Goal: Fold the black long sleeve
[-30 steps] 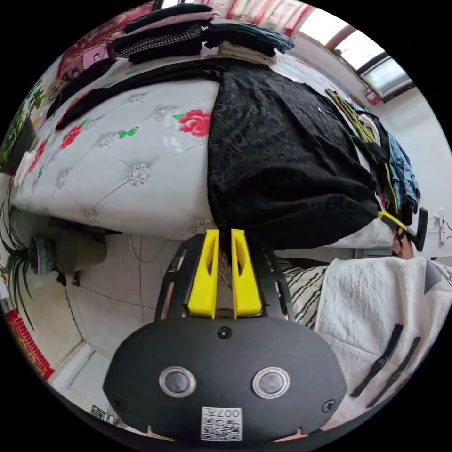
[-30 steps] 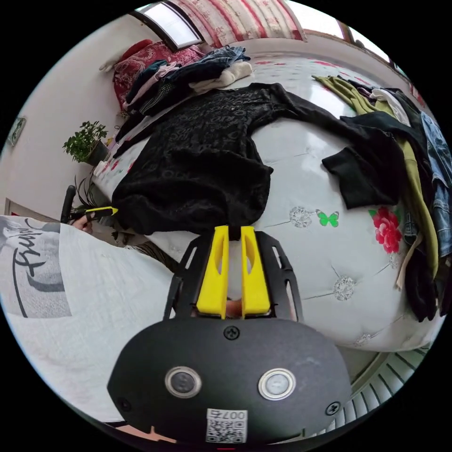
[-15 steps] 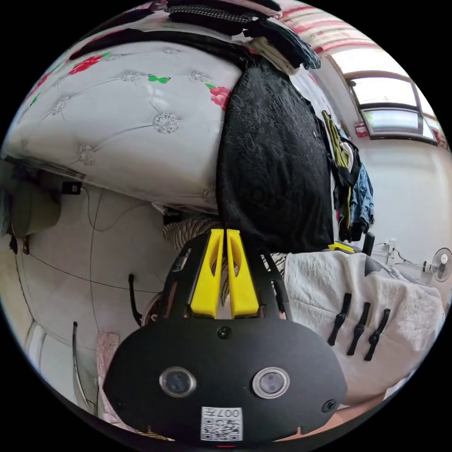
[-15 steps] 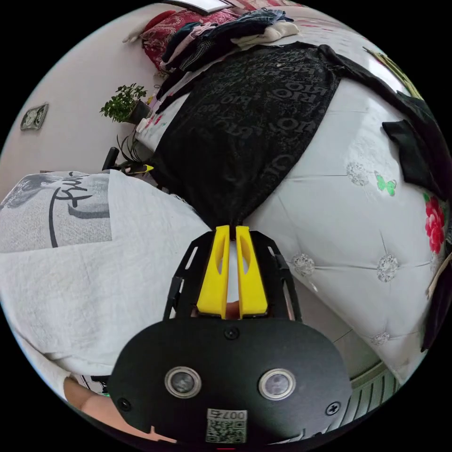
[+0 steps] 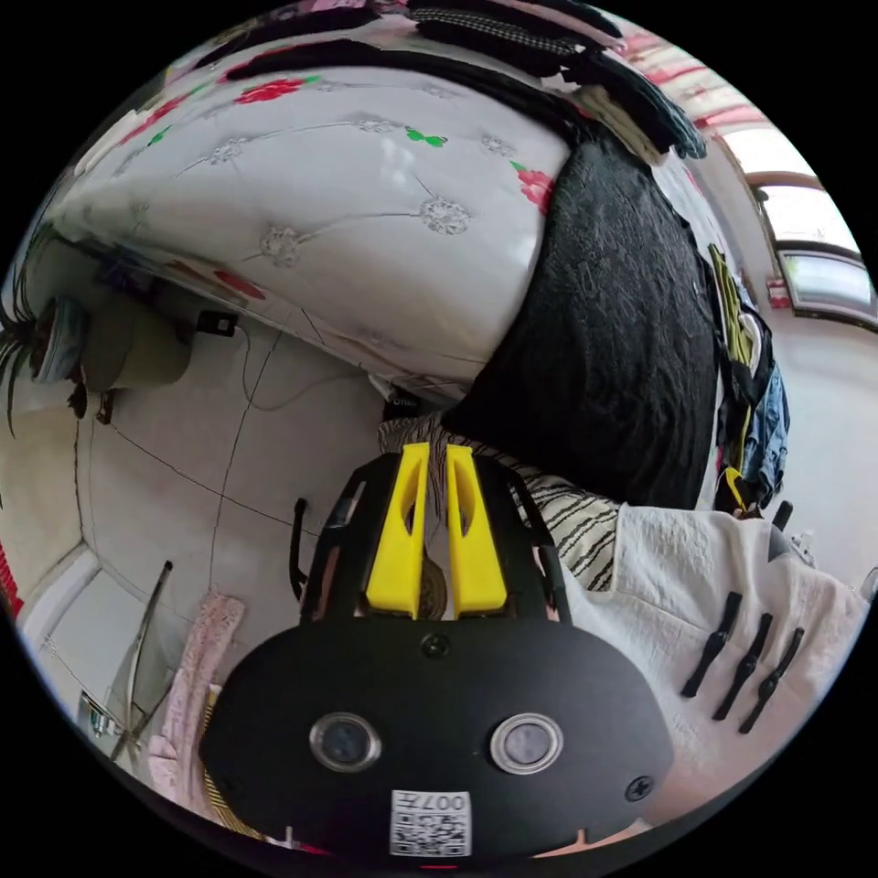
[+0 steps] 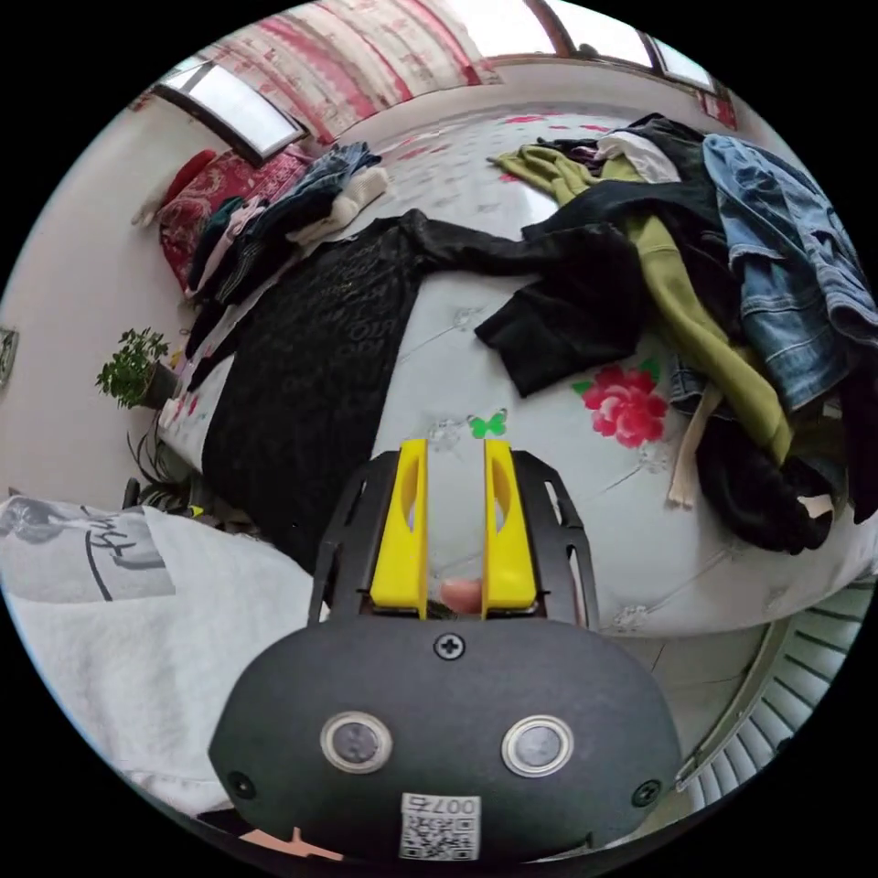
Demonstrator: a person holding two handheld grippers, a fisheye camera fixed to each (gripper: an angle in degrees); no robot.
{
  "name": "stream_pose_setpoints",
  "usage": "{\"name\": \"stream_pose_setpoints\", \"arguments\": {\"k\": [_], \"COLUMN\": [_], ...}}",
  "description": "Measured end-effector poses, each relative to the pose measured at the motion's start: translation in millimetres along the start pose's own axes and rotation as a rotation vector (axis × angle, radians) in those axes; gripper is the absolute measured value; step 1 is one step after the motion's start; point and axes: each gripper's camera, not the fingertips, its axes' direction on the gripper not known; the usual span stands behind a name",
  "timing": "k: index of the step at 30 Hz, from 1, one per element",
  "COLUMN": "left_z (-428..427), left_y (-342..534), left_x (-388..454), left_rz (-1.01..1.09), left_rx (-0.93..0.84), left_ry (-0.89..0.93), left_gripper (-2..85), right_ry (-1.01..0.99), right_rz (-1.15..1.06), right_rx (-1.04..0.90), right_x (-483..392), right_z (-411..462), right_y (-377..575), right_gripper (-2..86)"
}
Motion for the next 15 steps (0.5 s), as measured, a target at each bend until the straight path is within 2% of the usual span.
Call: {"name": "stream_pose_setpoints", "arguments": {"k": [4,8,13,15], "left_z": [-30,-63,-100,-115], "left_y": [-10,-32,-72,-96], "left_x": [-11,-16,-40,-54], "left_rz": [-0.093,-0.159,-0.240,-0.255], "left_rx": [0.106,0.210,0.308,0.334], "left_ry": [0.082,0.116,0.162,0.158], "left_gripper": [5.1,6.0,6.6,6.6], "right_ry": [0.175,0.365,0.373,0.427], "right_rz": [0.126,0.132,0.106,0.104], "right_rx": [0.067,-0.015,-0.152,-0.129], "right_x": [26,22,20,22], "right_z": [15,58,80,63], "right_y": [-46,-88,-111,-113], "right_gripper": [7.5,7.0,4.7,4.1]}}
